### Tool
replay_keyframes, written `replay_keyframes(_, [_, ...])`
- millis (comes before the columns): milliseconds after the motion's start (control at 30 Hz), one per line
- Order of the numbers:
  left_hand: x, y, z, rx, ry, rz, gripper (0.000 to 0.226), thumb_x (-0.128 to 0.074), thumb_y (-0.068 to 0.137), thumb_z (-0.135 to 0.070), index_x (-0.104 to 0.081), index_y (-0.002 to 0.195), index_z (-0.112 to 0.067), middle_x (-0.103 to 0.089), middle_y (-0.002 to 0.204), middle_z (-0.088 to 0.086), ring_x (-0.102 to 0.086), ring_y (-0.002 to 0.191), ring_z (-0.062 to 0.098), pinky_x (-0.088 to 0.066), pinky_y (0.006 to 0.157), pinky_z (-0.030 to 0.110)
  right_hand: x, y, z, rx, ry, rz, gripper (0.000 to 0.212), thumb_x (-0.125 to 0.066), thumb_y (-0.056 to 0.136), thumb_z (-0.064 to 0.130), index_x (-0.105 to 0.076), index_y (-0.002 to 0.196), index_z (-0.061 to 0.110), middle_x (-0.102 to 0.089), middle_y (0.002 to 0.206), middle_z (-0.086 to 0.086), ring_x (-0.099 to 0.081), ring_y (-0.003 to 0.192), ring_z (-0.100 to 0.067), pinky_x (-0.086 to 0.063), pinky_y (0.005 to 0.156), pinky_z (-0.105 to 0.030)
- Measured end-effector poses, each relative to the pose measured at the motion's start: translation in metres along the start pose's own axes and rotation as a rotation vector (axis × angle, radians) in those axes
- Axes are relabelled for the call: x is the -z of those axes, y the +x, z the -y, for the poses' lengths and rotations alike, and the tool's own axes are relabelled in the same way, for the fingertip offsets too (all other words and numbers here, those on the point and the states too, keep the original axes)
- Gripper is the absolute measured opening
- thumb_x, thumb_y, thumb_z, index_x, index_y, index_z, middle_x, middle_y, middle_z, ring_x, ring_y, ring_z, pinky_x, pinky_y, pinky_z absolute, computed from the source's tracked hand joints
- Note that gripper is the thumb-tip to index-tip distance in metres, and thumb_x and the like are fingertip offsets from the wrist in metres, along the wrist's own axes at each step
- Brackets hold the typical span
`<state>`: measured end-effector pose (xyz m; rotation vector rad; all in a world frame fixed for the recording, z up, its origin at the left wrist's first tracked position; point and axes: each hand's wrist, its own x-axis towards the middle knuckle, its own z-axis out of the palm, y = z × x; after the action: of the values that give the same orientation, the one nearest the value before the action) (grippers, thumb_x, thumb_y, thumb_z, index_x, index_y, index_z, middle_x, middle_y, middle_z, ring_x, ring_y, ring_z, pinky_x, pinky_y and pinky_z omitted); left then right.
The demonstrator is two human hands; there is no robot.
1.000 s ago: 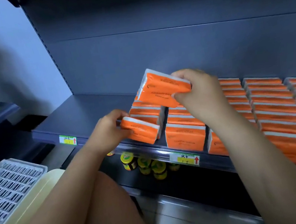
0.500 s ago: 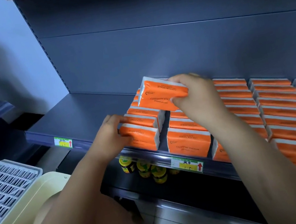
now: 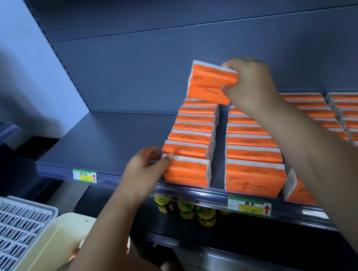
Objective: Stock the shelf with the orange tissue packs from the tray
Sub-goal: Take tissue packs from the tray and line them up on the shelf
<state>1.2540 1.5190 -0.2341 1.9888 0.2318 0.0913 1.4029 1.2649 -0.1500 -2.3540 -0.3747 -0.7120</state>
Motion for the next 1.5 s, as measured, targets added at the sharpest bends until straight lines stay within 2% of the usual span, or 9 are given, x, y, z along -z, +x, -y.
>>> replay_keyframes(67, [-0.002,0.003,0.001,-0.007,0.042,0.014,0.031,-0.075,0.091,-0.047,-0.070,0.114,-0.027,-0.075,0.108,-0.011,-0.072,0.093,0.001,-0.056,0.088,0.029,-0.008,0.011,-0.003,-0.008,-0.007,-0.004,0.051,-0.068,0.080,0.002,-0.069,0.129,0.014,-0.069,0.124,-0.010,-0.062,0.115,-0.027,-0.047,0.095,-0.028])
replay_keyframes(167, [-0.005,0.007,0.000,-0.003,0.037,-0.004,0.018,-0.075,0.093,-0.040,-0.072,0.106,-0.028,-0.075,0.099,-0.012,-0.072,0.087,-0.001,-0.051,0.077,0.021,-0.016,0.024,-0.008,0.026,-0.037,0.009,0.047,-0.064,0.080,-0.003,-0.070,0.124,0.012,-0.069,0.120,-0.012,-0.063,0.113,-0.030,-0.050,0.094,-0.033])
replay_keyframes(600, [-0.009,0.012,-0.007,0.038,0.061,-0.001,0.018,-0.071,0.095,-0.036,-0.069,0.110,-0.025,-0.073,0.104,-0.010,-0.071,0.094,0.010,-0.056,0.080,0.028,-0.053,0.061,-0.015,-0.016,-0.091,0.074,0.048,-0.066,0.086,-0.001,-0.069,0.132,0.012,-0.063,0.124,-0.014,-0.064,0.112,-0.032,-0.051,0.097,-0.033])
replay_keyframes(867, [-0.012,0.016,-0.011,0.051,0.115,-0.085,0.026,-0.063,0.099,-0.046,-0.068,0.110,-0.023,-0.071,0.104,-0.010,-0.067,0.090,0.003,-0.046,0.067,0.018,-0.073,0.062,-0.025,-0.019,-0.237,0.094,0.049,-0.065,0.090,0.003,-0.066,0.138,0.014,-0.057,0.124,-0.015,-0.053,0.120,-0.037,-0.049,0.100,-0.038])
replay_keyframes(1033, [-0.020,0.019,-0.017,0.008,0.146,-0.130,0.033,-0.057,0.099,-0.053,-0.067,0.115,-0.026,-0.071,0.105,-0.010,-0.067,0.096,0.009,-0.050,0.072,0.025,-0.073,0.060,-0.023,0.027,-0.373,0.072,0.041,-0.067,0.093,0.012,-0.067,0.134,0.016,-0.052,0.122,-0.011,-0.046,0.118,-0.033,-0.045,0.098,-0.040])
replay_keyframes(1100, [-0.022,0.019,-0.021,-0.022,0.218,-0.147,0.046,-0.051,0.098,-0.061,-0.063,0.125,-0.026,-0.070,0.116,-0.007,-0.067,0.104,0.015,-0.052,0.079,0.032,-0.069,0.058,-0.018,0.031,-0.422,0.075,0.044,-0.067,0.093,0.018,-0.063,0.137,0.016,-0.052,0.125,-0.010,-0.046,0.120,-0.033,-0.045,0.097,-0.041])
replay_keyframes(1233, [-0.024,0.019,-0.031,-0.075,0.400,-0.208,0.062,-0.041,0.101,-0.063,-0.050,0.146,-0.023,-0.063,0.137,0.004,-0.059,0.124,0.026,-0.049,0.092,0.039,-0.063,0.037,0.003,0.088,-0.477,0.094,0.058,-0.059,0.098,0.035,-0.048,0.150,0.013,-0.051,0.143,-0.012,-0.044,0.135,-0.034,-0.040,0.111,-0.045])
replay_keyframes(1333, [-0.020,0.020,-0.036,-0.121,0.469,-0.301,0.059,-0.041,0.102,-0.059,-0.051,0.144,-0.019,-0.062,0.138,0.008,-0.056,0.127,0.030,-0.048,0.095,0.042,-0.055,0.014,0.021,0.120,-0.428,0.160,0.062,-0.053,0.100,0.042,-0.042,0.154,0.013,-0.042,0.157,-0.012,-0.033,0.148,-0.034,-0.027,0.124,-0.045])
replay_keyframes(1500, [-0.008,0.010,-0.039,-0.168,0.642,-0.437,0.059,-0.039,0.104,-0.055,-0.056,0.138,-0.009,-0.065,0.134,0.014,-0.057,0.125,0.037,-0.045,0.105,0.051,-0.034,-0.027,0.050,0.168,-0.264,0.287,0.064,-0.046,0.104,0.047,-0.036,0.158,0.013,-0.034,0.165,-0.007,-0.023,0.155,-0.029,-0.019,0.127,-0.043])
